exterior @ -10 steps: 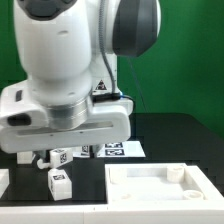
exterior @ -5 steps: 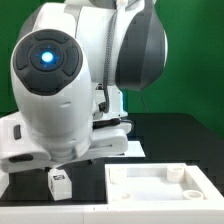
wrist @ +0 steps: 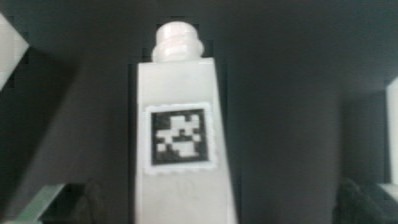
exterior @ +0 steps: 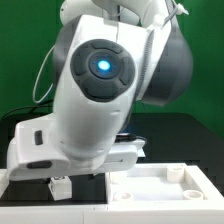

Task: Assemble one leg

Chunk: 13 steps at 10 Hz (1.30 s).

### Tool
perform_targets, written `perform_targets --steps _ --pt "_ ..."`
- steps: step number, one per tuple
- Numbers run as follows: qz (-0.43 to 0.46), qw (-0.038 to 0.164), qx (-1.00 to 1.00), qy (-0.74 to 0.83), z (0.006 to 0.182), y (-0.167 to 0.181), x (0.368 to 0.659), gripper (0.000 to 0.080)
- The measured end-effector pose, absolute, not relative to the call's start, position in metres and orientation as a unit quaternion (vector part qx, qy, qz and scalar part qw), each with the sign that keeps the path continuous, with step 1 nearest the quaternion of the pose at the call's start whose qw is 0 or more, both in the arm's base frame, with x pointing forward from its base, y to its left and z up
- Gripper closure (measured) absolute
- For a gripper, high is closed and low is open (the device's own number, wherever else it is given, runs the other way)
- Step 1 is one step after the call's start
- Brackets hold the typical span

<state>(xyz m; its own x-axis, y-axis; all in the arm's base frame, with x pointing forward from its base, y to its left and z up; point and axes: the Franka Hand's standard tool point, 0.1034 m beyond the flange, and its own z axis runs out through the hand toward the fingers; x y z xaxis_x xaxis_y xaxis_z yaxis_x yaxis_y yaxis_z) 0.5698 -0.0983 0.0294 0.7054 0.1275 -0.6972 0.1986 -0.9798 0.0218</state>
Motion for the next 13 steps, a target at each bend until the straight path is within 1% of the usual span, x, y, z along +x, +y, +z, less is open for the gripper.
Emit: perform_targets --steps 3,4,5,9,11,13 --pt "-0.373 0.048 0.922 0.089 0.028 -0.098 0.57 0.0151" --pt "-0.391 0.058 0.915 0.084 0.031 -0.1 0.567 0.0151" --pt "-0.402 0.069 0.909 0.081 0.03 -0.102 0.568 0.0151" --pt "-0.414 0.073 0.905 0.063 0.014 -0.11 0.561 0.0151" --pt "-0.428 0.076 0.899 0.051 0.015 -0.107 0.555 0.0151" --pt "-0.425 0.075 0.9 0.054 0.015 -0.108 0.556 0.0151"
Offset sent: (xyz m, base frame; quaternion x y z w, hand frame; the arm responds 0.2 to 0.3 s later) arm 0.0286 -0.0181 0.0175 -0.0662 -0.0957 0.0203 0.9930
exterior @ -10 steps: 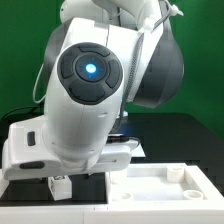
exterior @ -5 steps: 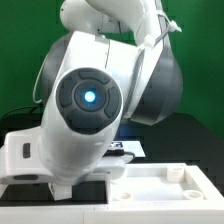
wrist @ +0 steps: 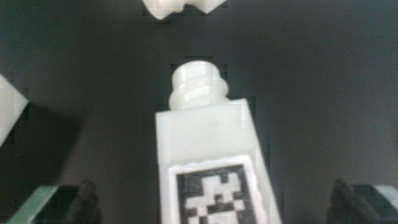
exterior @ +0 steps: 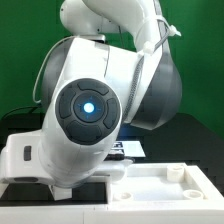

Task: Assemble one leg

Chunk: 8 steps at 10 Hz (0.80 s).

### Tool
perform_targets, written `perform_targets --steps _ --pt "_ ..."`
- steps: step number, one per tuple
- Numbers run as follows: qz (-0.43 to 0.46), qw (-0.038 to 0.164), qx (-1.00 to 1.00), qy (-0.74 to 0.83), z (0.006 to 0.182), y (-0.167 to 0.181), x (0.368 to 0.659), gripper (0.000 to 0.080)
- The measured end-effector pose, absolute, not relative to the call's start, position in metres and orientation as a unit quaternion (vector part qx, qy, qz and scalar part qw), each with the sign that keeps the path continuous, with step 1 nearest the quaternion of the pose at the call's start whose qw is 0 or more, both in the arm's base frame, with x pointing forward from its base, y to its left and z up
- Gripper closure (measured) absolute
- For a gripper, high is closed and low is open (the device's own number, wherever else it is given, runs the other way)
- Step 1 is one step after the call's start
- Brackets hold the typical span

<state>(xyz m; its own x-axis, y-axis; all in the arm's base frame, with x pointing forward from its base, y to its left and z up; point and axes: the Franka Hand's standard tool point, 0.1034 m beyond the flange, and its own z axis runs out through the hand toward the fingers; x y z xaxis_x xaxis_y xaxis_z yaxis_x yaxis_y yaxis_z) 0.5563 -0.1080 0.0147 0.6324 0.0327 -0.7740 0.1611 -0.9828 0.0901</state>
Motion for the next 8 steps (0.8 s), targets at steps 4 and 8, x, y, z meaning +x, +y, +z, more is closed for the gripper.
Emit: perform_targets --steps 4,8 --pt "-0.465 0.072 0.882 0.021 0.021 -0.105 0.548 0.0151" --pt "-0.472 0.074 0.878 0.015 0.03 -0.101 0.539 0.0151"
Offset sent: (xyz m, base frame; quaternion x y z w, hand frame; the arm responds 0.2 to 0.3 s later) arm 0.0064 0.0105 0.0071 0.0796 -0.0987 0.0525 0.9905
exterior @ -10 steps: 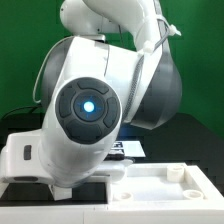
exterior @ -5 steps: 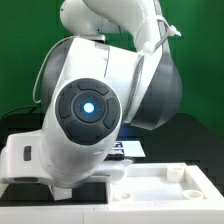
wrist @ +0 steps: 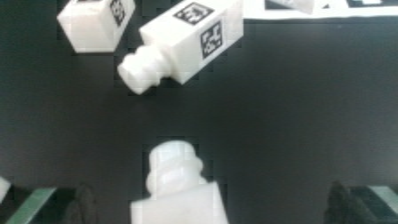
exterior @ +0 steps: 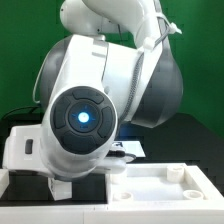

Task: Assemble one leg

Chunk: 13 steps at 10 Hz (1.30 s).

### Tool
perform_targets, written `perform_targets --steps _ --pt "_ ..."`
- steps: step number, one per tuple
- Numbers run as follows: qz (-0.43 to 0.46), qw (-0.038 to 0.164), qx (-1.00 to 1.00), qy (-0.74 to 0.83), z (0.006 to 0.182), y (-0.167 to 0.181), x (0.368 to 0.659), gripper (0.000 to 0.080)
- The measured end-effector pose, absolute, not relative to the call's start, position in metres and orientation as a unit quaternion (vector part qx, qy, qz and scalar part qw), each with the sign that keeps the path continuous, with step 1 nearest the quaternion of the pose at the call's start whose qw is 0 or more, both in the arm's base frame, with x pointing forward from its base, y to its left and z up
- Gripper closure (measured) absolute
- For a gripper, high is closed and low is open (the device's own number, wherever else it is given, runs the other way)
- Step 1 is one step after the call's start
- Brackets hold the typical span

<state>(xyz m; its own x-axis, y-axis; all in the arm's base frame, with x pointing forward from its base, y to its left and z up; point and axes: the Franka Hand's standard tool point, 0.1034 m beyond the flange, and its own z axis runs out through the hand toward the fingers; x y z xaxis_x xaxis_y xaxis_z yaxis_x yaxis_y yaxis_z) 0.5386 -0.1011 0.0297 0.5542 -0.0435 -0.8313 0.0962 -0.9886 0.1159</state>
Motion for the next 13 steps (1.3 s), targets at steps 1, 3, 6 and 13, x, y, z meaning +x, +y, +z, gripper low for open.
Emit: perform_targets --steps 1,3,6,13 --pt "-0.462 0.076 0.883 0.019 0.0287 -0.1007 0.5429 0.0151" --pt "-0.463 0.076 0.883 0.019 0.0275 -0.1012 0.5423 0.0151" --pt "-0.468 0.075 0.881 0.017 0.0212 -0.1048 0.5385 0.0151" --pt "-0.469 0.072 0.88 0.019 0.0195 -0.1045 0.5376 0.0412"
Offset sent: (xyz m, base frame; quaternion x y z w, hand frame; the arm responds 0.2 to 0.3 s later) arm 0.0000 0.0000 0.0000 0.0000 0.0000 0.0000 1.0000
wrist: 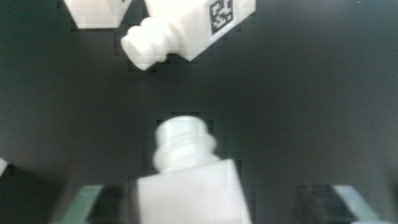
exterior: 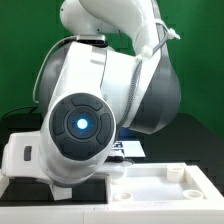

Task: Assemble one leg

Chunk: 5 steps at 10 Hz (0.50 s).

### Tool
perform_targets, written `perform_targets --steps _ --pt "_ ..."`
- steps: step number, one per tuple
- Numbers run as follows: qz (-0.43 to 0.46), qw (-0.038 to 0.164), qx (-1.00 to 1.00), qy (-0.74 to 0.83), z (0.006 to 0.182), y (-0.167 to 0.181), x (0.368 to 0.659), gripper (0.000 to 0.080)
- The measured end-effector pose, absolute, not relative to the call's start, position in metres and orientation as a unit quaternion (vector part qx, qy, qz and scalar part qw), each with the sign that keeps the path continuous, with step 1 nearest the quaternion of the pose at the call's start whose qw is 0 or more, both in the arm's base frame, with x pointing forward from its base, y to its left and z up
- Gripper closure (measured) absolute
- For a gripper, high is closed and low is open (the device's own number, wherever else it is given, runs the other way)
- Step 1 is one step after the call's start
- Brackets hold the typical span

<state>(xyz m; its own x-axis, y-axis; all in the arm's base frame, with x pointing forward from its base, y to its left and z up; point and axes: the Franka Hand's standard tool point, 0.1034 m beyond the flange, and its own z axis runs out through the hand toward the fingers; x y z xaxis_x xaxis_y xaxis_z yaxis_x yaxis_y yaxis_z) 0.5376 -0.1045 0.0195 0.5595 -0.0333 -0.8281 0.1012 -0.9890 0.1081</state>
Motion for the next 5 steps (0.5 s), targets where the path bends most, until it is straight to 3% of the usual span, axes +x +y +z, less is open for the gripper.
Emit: perform_targets --steps 1,5 --pt "-0.469 0.072 0.88 0.019 0.0197 -0.1045 0.5377 0.0521" --pt "-0.467 0.072 0.881 0.02 0.0232 -0.1038 0.5399 0.052"
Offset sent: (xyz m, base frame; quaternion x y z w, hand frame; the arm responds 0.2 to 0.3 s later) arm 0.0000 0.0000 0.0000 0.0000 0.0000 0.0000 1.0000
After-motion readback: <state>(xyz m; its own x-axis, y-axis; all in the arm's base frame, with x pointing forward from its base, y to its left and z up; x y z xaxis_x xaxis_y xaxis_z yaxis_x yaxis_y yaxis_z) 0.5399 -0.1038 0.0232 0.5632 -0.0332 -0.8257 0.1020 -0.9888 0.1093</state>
